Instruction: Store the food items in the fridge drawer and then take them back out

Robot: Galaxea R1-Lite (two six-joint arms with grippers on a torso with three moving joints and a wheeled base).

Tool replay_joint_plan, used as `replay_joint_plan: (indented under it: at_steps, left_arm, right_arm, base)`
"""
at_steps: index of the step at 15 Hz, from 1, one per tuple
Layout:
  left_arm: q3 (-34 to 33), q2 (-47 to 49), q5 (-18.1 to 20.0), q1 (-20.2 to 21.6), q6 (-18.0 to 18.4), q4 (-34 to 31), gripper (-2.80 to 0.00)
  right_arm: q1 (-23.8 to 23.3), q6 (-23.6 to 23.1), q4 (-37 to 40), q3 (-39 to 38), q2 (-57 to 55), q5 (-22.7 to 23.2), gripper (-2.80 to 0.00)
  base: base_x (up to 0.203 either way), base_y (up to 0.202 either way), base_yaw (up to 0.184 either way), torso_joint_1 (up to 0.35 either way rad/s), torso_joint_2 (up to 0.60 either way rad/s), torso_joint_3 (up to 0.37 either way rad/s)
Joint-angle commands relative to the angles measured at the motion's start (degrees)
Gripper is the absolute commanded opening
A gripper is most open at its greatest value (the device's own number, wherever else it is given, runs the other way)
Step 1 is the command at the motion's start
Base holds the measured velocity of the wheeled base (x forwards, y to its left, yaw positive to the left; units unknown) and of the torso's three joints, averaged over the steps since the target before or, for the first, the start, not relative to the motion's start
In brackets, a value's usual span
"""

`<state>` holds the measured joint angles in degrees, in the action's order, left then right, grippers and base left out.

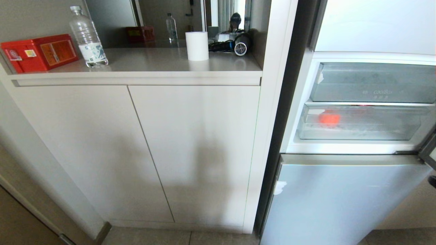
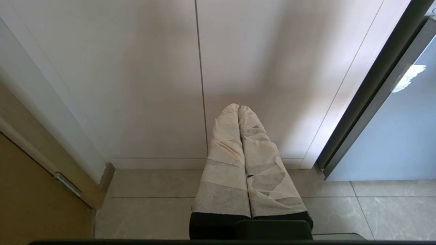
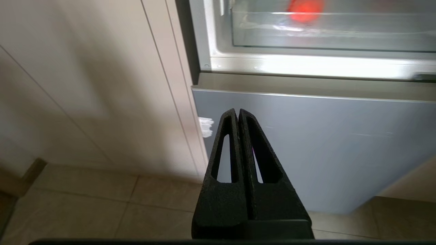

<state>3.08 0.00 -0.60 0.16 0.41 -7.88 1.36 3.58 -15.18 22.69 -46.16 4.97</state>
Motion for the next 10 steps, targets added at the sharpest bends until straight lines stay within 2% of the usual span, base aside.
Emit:
replay_joint_plan:
  at_steps: [1,6,8,10]
  left_arm:
    - [0.0,0.1,0.0,0.0,0.0,-0.1,-2.80]
    - [0.0,0.1,0.0,0.0,0.0,0.0,-2.80]
    - [0.0,0.1,0.0,0.0,0.0,0.0,-2.80]
    - [0.0,0.1,0.0,0.0,0.0,-0.1,-2.80]
  right_arm:
    - [1.8,0.4,-8.6,0.9,-18.1,0.5,-2.80]
    - [3.9,1.5,-34.6,1.4,-44.0,0.6,-2.80]
    - [4.2,4.1,-39.6,2.3,-49.8,0.3,-2.80]
    - [4.3,5.3,-40.9,5.0,-52.8,-1.0,-2.80]
  base:
    - [0.000,0.000,0.000,0.000,0.00,0.000]
    - [0.000,0.000,0.000,0.000,0.00,0.000]
    - [0.000,0.000,0.000,0.000,0.00,0.000]
    - [0.000,0.000,0.000,0.000,0.00,0.000]
